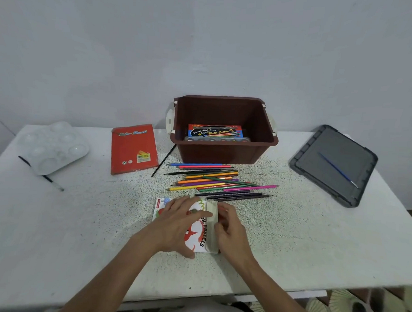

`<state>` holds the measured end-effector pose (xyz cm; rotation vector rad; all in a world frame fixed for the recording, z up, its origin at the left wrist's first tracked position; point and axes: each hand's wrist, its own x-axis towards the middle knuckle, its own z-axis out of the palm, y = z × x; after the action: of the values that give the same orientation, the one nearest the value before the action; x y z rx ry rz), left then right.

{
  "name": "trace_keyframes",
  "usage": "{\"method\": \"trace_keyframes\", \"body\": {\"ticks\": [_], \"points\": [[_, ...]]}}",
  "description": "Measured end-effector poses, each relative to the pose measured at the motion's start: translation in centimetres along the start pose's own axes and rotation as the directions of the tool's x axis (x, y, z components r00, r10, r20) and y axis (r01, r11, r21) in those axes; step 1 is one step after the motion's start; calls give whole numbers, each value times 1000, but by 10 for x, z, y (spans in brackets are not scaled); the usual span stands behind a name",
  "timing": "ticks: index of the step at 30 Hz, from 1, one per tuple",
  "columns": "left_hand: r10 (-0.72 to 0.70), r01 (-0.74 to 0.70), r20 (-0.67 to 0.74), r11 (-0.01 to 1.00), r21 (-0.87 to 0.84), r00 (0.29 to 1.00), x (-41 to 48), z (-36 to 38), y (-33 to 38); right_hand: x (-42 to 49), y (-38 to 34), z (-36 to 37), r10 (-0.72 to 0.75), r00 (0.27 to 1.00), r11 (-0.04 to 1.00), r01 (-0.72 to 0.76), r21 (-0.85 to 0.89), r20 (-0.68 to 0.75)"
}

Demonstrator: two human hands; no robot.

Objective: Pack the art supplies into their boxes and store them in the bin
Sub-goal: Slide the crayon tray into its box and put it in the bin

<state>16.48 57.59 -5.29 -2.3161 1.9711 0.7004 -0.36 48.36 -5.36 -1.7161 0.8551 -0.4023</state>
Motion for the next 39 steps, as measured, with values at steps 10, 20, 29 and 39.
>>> {"method": "trace_keyframes", "body": {"ticks": [10, 20, 29, 39], "points": [[2, -2, 10, 1000, 10, 1000, 1, 0, 0, 12, -2, -4, 96, 991, 994, -101, 44, 97], [-38, 36, -46, 999, -39, 998, -3, 0, 0, -5, 4, -2, 80, 990, 988, -63, 143, -118], [-52, 38, -95, 990, -138, 994, 1, 2, 2, 1, 20, -7, 17, 978, 987, -50, -155, -208], [-52, 30, -104, 977, -209, 993, -3, 1, 0, 0, 13, 2, -5, 975, 976, -44, -214, -221]]}}
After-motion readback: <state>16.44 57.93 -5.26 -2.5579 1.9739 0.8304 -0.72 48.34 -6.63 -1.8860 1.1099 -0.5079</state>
